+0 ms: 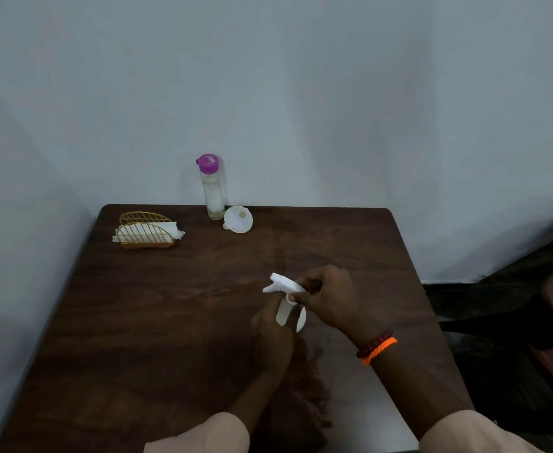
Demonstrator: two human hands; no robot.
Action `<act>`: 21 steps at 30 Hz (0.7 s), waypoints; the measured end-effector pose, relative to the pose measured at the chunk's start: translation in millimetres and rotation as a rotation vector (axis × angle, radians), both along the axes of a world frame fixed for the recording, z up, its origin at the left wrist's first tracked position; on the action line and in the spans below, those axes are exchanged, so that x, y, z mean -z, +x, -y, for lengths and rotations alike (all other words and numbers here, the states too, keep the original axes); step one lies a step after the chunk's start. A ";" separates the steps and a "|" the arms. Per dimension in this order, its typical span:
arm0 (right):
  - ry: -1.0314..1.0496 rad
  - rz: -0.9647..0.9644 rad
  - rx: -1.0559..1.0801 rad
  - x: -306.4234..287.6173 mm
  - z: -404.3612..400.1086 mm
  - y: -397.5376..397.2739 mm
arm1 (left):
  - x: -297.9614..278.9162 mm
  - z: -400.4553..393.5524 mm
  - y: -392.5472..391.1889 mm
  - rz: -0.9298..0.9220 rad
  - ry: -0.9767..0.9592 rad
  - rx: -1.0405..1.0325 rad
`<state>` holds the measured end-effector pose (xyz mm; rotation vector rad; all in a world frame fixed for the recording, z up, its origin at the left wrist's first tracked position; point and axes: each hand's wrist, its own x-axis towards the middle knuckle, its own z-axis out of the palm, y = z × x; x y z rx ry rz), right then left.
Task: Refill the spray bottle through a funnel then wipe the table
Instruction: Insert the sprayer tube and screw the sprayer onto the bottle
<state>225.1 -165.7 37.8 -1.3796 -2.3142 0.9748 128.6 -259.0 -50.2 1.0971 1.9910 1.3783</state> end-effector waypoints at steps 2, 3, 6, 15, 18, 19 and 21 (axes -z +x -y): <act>0.003 -0.002 -0.001 -0.5 -0.3 0.5 | 2.4 0.6 0.6 0.014 -0.002 0.029; 0.000 -0.003 -0.004 -0.2 0.0 0.7 | 0.5 1.9 -0.1 0.036 -0.027 0.054; -0.004 0.004 0.014 -0.3 2.1 -0.3 | 4.4 -1.0 0.7 0.145 -0.109 0.106; -0.026 -0.005 0.001 -5.2 3.3 -0.1 | 16.4 -9.7 -3.4 0.179 -0.239 0.125; -0.016 -0.006 0.015 -6.3 3.6 -0.6 | 17.7 -11.7 -7.2 0.177 -0.224 0.136; -0.013 -0.006 0.019 -6.4 3.5 -0.5 | 16.9 -9.0 -6.5 0.197 -0.221 0.100; -0.020 -0.001 0.015 -6.9 3.8 -0.1 | 19.9 -1.1 -2.7 0.142 -0.142 0.005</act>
